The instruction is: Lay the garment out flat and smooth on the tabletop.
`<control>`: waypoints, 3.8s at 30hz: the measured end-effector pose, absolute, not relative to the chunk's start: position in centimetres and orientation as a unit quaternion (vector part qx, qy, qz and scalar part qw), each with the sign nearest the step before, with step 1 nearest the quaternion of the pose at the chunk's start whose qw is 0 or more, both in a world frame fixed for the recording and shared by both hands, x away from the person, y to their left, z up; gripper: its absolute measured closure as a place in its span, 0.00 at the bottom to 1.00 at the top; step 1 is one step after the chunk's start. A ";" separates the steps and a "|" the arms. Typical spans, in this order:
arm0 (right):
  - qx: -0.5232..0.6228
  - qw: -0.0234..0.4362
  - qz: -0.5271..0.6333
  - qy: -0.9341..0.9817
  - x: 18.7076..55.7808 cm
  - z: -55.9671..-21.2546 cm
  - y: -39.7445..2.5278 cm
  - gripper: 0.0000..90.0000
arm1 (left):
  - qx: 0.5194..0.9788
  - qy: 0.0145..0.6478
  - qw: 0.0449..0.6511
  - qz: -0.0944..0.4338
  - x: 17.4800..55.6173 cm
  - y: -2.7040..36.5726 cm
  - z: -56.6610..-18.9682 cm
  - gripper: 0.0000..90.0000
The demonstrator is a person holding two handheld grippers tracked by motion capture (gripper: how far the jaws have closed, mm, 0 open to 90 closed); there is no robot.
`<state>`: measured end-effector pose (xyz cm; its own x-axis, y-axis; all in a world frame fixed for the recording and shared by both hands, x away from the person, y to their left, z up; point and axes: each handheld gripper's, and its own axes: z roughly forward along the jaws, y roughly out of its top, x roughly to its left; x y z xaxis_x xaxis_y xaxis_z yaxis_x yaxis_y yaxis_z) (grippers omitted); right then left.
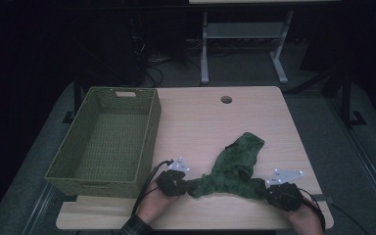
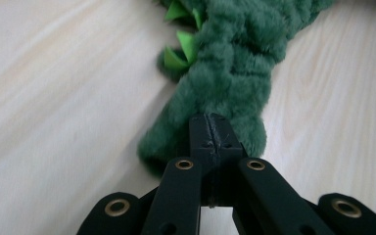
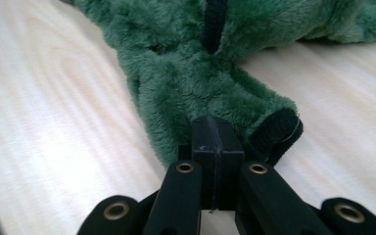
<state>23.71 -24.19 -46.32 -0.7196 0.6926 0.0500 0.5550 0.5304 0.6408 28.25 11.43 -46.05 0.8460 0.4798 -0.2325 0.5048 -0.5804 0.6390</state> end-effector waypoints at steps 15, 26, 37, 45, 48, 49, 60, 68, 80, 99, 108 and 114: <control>0.379 0.109 0.381 0.836 23.5 -44.8 -24.3 0.74 | 0.877 0.280 0.391 0.008 28.4 11.6 -43.6 0.83; 0.397 0.095 0.382 0.829 25.3 -45.2 -22.9 0.68 | 0.872 0.262 0.412 0.016 31.3 10.0 -41.9 0.71; 0.400 0.102 0.371 0.832 26.4 -45.6 -22.8 0.92 | 0.877 0.234 0.419 0.024 35.2 6.7 -41.1 0.60; 0.398 0.114 0.368 0.833 26.4 -45.4 -23.4 0.93 | 0.874 0.215 0.435 0.009 38.3 4.0 -40.8 0.56; 0.393 0.118 0.367 0.835 26.4 -45.5 -23.3 0.93 | 0.875 0.206 0.438 0.001 39.1 2.9 -41.0 0.55; 0.393 0.119 0.366 0.835 26.3 -45.4 -23.2 0.93 | 0.878 0.201 0.435 0.002 39.4 2.5 -41.1 0.54; 0.386 0.127 0.359 0.840 26.3 -45.5 -23.1 0.93 | 0.873 0.198 0.444 -0.037 40.9 -0.9 -42.4 0.52; 0.384 0.132 0.358 0.841 26.3 -45.5 -23.2 0.93 | 0.885 0.186 0.421 -0.063 40.6 -2.0 -43.5 0.78; 0.389 0.144 0.373 0.830 26.3 -44.2 -23.9 0.93 | 0.871 0.201 0.449 -0.004 39.9 1.8 -40.5 0.95; 0.361 0.188 0.386 0.828 31.5 -41.1 -21.9 0.95 | 0.829 0.335 0.444 0.061 37.6 10.5 -39.7 0.96; 0.377 0.150 0.358 0.841 34.0 -43.8 -20.8 0.95 | 0.843 0.364 0.393 0.042 36.7 10.4 -43.8 0.96; 0.384 0.130 0.341 0.848 34.9 -45.3 -20.2 0.95 | 0.853 0.369 0.367 0.032 36.7 10.3 -45.7 0.96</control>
